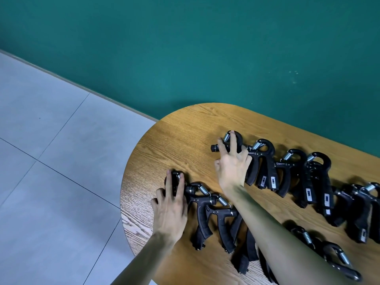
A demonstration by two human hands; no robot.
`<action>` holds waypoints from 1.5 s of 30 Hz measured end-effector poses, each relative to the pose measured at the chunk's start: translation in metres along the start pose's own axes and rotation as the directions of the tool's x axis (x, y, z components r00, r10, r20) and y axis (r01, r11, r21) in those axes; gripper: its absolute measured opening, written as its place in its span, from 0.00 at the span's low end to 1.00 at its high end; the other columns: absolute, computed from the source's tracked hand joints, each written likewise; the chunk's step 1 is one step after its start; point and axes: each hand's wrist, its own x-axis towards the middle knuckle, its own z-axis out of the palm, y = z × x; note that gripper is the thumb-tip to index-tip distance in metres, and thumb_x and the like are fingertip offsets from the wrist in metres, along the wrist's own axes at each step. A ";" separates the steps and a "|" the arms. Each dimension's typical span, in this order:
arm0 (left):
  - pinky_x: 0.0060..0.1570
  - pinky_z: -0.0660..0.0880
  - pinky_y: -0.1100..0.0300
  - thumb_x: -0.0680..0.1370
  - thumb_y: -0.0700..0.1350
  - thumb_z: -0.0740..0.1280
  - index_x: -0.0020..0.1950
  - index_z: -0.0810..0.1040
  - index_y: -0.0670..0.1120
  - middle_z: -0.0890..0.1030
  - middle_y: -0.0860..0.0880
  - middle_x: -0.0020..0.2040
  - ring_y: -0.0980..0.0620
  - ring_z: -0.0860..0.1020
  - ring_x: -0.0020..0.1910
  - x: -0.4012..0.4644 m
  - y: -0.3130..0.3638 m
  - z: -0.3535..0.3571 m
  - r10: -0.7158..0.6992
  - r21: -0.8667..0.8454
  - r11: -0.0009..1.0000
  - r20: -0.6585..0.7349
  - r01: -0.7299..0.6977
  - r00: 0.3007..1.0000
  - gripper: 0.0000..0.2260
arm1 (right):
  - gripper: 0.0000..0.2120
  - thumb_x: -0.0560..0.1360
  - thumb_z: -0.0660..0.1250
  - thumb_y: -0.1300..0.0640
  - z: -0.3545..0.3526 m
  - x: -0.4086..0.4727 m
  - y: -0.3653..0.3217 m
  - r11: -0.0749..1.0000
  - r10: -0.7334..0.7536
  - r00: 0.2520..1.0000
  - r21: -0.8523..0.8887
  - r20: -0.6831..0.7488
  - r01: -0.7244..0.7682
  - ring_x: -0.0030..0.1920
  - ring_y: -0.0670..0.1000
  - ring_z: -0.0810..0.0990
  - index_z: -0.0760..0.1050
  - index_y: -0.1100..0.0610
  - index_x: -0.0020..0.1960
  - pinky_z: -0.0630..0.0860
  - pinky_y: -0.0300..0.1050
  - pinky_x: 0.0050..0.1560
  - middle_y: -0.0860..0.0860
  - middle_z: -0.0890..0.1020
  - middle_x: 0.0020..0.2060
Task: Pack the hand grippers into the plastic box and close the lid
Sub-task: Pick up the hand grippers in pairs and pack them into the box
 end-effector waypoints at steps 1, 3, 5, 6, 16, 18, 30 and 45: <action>0.60 0.70 0.49 0.84 0.52 0.53 0.81 0.33 0.54 0.31 0.45 0.81 0.46 0.65 0.62 0.000 -0.001 0.001 0.002 -0.001 1.000 -0.019 -0.002 1.000 0.34 | 0.37 0.71 0.68 0.64 -0.003 -0.001 0.001 1.000 -0.002 1.000 0.000 -0.011 0.002 0.65 0.68 0.69 0.64 0.50 0.78 0.70 0.60 0.56 0.56 0.54 0.81; 0.59 0.71 0.48 0.84 0.51 0.57 0.81 0.33 0.53 0.33 0.44 0.81 0.46 0.66 0.61 -0.001 -0.002 0.001 0.007 0.014 1.000 -0.049 -0.006 0.999 0.37 | 0.37 0.70 0.68 0.62 -0.010 -0.005 0.003 1.000 -0.020 0.999 -0.003 -0.040 0.020 0.59 0.66 0.72 0.64 0.49 0.78 0.71 0.57 0.52 0.55 0.54 0.81; 0.56 0.73 0.48 0.82 0.48 0.62 0.81 0.32 0.52 0.35 0.43 0.82 0.46 0.67 0.59 -0.003 -0.002 -0.004 0.011 0.032 0.999 -0.092 -0.008 0.996 0.41 | 0.37 0.70 0.68 0.61 -0.017 -0.011 0.006 0.999 -0.048 0.996 0.014 -0.073 0.050 0.56 0.65 0.73 0.65 0.49 0.77 0.72 0.58 0.50 0.54 0.55 0.81; 0.55 0.73 0.47 0.81 0.47 0.64 0.81 0.33 0.52 0.37 0.42 0.82 0.45 0.68 0.58 -0.004 -0.002 -0.007 0.015 0.040 0.999 -0.113 -0.010 0.993 0.43 | 0.37 0.70 0.69 0.61 -0.020 -0.015 0.007 0.997 -0.063 0.994 0.031 -0.084 0.065 0.56 0.64 0.72 0.65 0.49 0.77 0.74 0.58 0.49 0.54 0.55 0.81; 0.58 0.69 0.42 0.84 0.55 0.50 0.83 0.42 0.53 0.38 0.43 0.83 0.43 0.65 0.58 -0.033 0.032 -0.068 -0.006 -0.063 0.998 -0.126 -0.002 0.992 0.30 | 0.35 0.71 0.66 0.62 -0.082 -0.103 0.030 0.990 -0.037 0.979 0.123 -0.202 0.063 0.52 0.62 0.69 0.66 0.50 0.77 0.78 0.58 0.45 0.57 0.52 0.81; 0.59 0.69 0.41 0.84 0.54 0.49 0.83 0.42 0.53 0.38 0.43 0.83 0.44 0.65 0.56 -0.049 0.044 -0.075 0.016 -0.050 0.999 -0.130 -0.023 0.991 0.29 | 0.36 0.70 0.68 0.62 -0.096 -0.129 0.040 0.989 0.015 0.979 0.149 -0.204 0.016 0.51 0.61 0.69 0.67 0.49 0.77 0.78 0.58 0.45 0.56 0.53 0.81; 0.61 0.70 0.50 0.86 0.53 0.50 0.82 0.33 0.52 0.32 0.42 0.81 0.44 0.66 0.62 -0.141 0.173 -0.117 0.218 0.102 0.973 -0.088 -0.209 0.972 0.31 | 0.39 0.68 0.72 0.62 -0.202 -0.243 0.126 0.975 0.182 0.948 0.173 -0.262 -0.139 0.50 0.57 0.67 0.66 0.47 0.77 0.79 0.55 0.48 0.54 0.52 0.82; 0.53 0.72 0.46 0.84 0.50 0.58 0.84 0.48 0.52 0.42 0.42 0.83 0.43 0.68 0.52 -0.252 0.372 -0.064 0.509 0.071 0.860 -0.177 -0.505 0.842 0.31 | 0.38 0.68 0.69 0.63 -0.268 -0.353 0.320 0.937 0.326 0.879 0.244 -0.349 -0.251 0.46 0.57 0.66 0.67 0.47 0.77 0.77 0.54 0.45 0.54 0.52 0.82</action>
